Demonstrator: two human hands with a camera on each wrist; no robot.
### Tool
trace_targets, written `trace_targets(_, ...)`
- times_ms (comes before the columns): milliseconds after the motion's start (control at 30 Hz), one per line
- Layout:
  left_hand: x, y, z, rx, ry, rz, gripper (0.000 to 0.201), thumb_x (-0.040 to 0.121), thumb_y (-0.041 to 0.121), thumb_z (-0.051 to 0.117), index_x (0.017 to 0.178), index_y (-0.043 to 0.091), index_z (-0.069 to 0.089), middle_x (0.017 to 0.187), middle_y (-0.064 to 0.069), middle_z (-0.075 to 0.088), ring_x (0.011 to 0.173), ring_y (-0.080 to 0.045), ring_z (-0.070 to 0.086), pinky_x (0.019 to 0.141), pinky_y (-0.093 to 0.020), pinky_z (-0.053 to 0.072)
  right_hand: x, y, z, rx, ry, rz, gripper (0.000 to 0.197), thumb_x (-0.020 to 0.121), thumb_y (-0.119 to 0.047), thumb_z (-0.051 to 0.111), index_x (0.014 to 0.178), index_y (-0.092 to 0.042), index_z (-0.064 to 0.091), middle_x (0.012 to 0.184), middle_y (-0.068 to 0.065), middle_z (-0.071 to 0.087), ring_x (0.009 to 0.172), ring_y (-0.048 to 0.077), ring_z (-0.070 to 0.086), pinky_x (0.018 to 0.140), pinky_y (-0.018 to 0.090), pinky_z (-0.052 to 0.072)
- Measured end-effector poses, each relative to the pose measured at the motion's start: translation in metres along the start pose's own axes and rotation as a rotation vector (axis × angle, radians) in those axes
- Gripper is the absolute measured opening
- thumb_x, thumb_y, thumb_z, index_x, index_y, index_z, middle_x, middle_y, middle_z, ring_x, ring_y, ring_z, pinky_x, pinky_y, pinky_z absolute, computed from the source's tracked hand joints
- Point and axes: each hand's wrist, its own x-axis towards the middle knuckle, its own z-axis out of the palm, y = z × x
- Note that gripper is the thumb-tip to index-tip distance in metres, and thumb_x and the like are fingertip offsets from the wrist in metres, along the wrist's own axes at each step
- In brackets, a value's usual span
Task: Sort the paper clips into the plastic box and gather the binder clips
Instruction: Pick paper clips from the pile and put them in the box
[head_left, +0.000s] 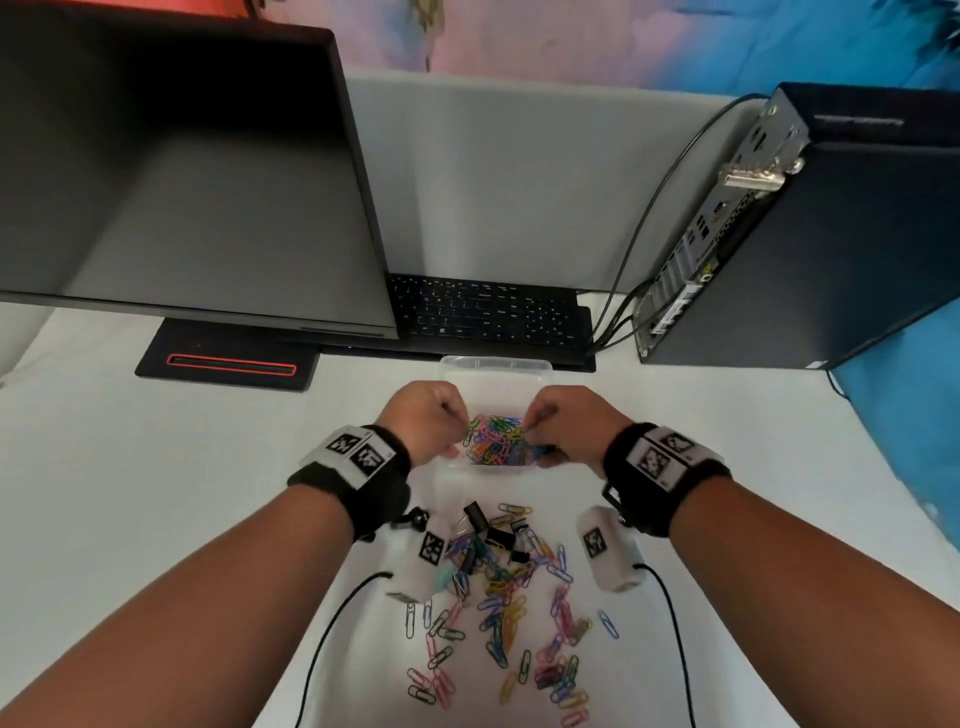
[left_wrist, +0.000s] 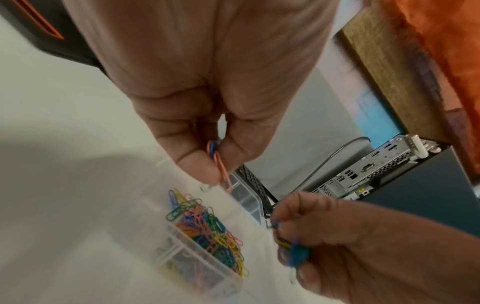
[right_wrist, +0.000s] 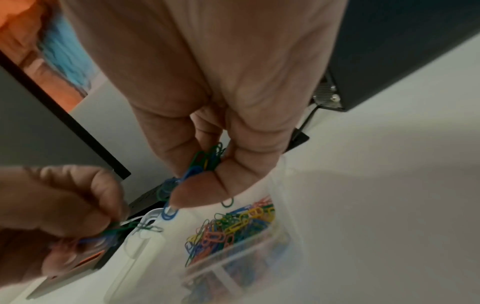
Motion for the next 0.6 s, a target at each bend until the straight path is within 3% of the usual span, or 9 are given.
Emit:
trace_targets(100, 0.012, 0.008, 0.013, 0.034, 0.0, 0.032, 0.022, 0.078, -0.008, 0.064, 0.066, 0.011, 0.064, 0.068, -0.009, 0.065, 0.061, -0.023, 0.067, 0.069, -0.044, 0.061, 0.015, -0.015, 0.009, -0.086, -0.018, -0.039, 0.01, 0.082, 0.003, 0.069, 0.084, -0.006, 0.064, 0.094, 0.016, 0.061, 0.071, 0.029, 0.07, 0.069, 0.046, 0.061)
trace_targets(200, 0.011, -0.001, 0.011, 0.054, -0.004, 0.074, 0.019, 0.081, 0.002, 0.064, 0.074, 0.019, 0.069, 0.077, -0.008, 0.069, 0.073, -0.029, 0.069, 0.071, -0.047, 0.06, 0.013, -0.019, 0.008, -0.119, -0.055, -0.054, 0.013, 0.086, -0.004, 0.066, 0.098, -0.01, 0.065, 0.094, 0.013, 0.064, 0.075, 0.031, 0.071, 0.073, 0.048, 0.06)
trace_targets(300, 0.0, -0.027, -0.008, 0.08, 0.076, 0.144, 0.017, 0.088, 0.014, 0.061, 0.082, 0.028, 0.068, 0.084, 0.002, 0.069, 0.077, -0.022, 0.066, 0.075, -0.039, 0.058, -0.001, -0.002, -0.006, -0.253, 0.04, -0.186, 0.016, 0.092, -0.011, 0.056, 0.106, -0.014, 0.064, 0.096, 0.001, 0.061, 0.08, 0.025, 0.068, 0.072, 0.045, 0.06)
trace_targets(400, -0.024, -0.071, -0.028, 0.344, 0.16, 0.214, 0.017, 0.086, 0.01, 0.062, 0.09, 0.025, 0.069, 0.094, 0.004, 0.069, 0.082, -0.018, 0.063, 0.078, -0.027, 0.047, -0.029, 0.033, -0.015, -0.459, 0.11, -0.318, 0.021, 0.095, -0.012, 0.047, 0.107, -0.019, 0.064, 0.102, -0.003, 0.062, 0.087, 0.014, 0.061, 0.077, 0.034, 0.053)
trace_targets(500, -0.055, -0.121, -0.028, 0.583, 0.136, 0.287, 0.028, 0.082, 0.007, 0.061, 0.107, 0.016, 0.07, 0.106, -0.003, 0.066, 0.091, -0.025, 0.061, 0.082, -0.029, 0.044, -0.052, 0.074, -0.005, -0.907, -0.057, -0.415, 0.044, 0.091, -0.003, 0.041, 0.131, -0.018, 0.053, 0.126, 0.002, 0.057, 0.107, 0.021, 0.055, 0.088, 0.037, 0.05)
trace_targets(600, -0.079, -0.154, -0.016, 0.777, 0.063, 0.406, 0.042, 0.082, 0.021, 0.043, 0.118, 0.017, 0.064, 0.117, -0.006, 0.063, 0.102, -0.03, 0.057, 0.089, -0.037, 0.048, -0.054, 0.102, 0.011, -1.159, -0.165, -0.564, 0.062, 0.083, 0.004, 0.044, 0.143, -0.013, 0.038, 0.145, 0.007, 0.044, 0.124, 0.03, 0.044, 0.093, 0.045, 0.049)
